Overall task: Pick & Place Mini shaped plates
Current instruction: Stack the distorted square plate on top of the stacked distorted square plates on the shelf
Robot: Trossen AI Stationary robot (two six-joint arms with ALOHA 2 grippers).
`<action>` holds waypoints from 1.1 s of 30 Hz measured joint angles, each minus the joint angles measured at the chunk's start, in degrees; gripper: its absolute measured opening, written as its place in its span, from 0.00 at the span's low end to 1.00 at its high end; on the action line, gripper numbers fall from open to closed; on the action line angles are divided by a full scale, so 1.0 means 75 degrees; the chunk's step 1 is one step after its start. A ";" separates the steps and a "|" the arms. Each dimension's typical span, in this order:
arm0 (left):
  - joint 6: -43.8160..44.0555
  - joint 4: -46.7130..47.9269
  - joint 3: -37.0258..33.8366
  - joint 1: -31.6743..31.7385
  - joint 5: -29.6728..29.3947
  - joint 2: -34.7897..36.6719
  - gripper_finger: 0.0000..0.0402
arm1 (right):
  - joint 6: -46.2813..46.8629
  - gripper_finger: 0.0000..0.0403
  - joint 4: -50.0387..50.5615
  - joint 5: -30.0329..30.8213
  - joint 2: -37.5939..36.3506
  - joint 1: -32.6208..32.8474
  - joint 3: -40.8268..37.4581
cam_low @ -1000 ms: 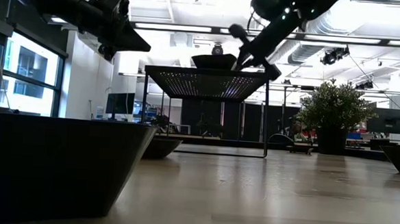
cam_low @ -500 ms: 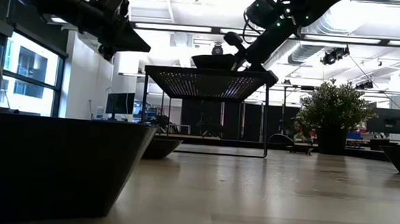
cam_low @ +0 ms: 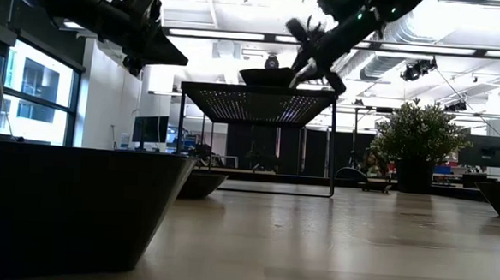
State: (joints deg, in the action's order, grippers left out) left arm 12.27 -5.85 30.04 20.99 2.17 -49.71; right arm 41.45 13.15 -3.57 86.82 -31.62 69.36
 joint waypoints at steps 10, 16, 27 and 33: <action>0.0003 0.0002 0.0000 0.0000 0.0036 0.0000 0.00 | -0.3024 0.04 0.0938 0.0827 -0.1317 0.1629 0.0003; 0.0003 0.0025 0.0000 0.0000 0.0039 -0.0015 0.00 | -0.3253 0.01 0.1747 0.1213 -0.1590 0.2929 0.0000; 0.0000 0.0410 0.0000 0.0000 0.0042 -0.0020 0.00 | -0.1258 0.02 0.4477 0.1306 -0.2182 0.4980 0.0000; 0.0000 0.0475 0.0000 -0.0001 0.0036 -0.0020 0.00 | 0.0426 0.02 0.5774 0.1838 -0.2206 0.6253 -0.0221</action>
State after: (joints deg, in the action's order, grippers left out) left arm 12.27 -2.28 30.04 20.99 2.44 -49.87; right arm 44.64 56.46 10.21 70.28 15.28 67.71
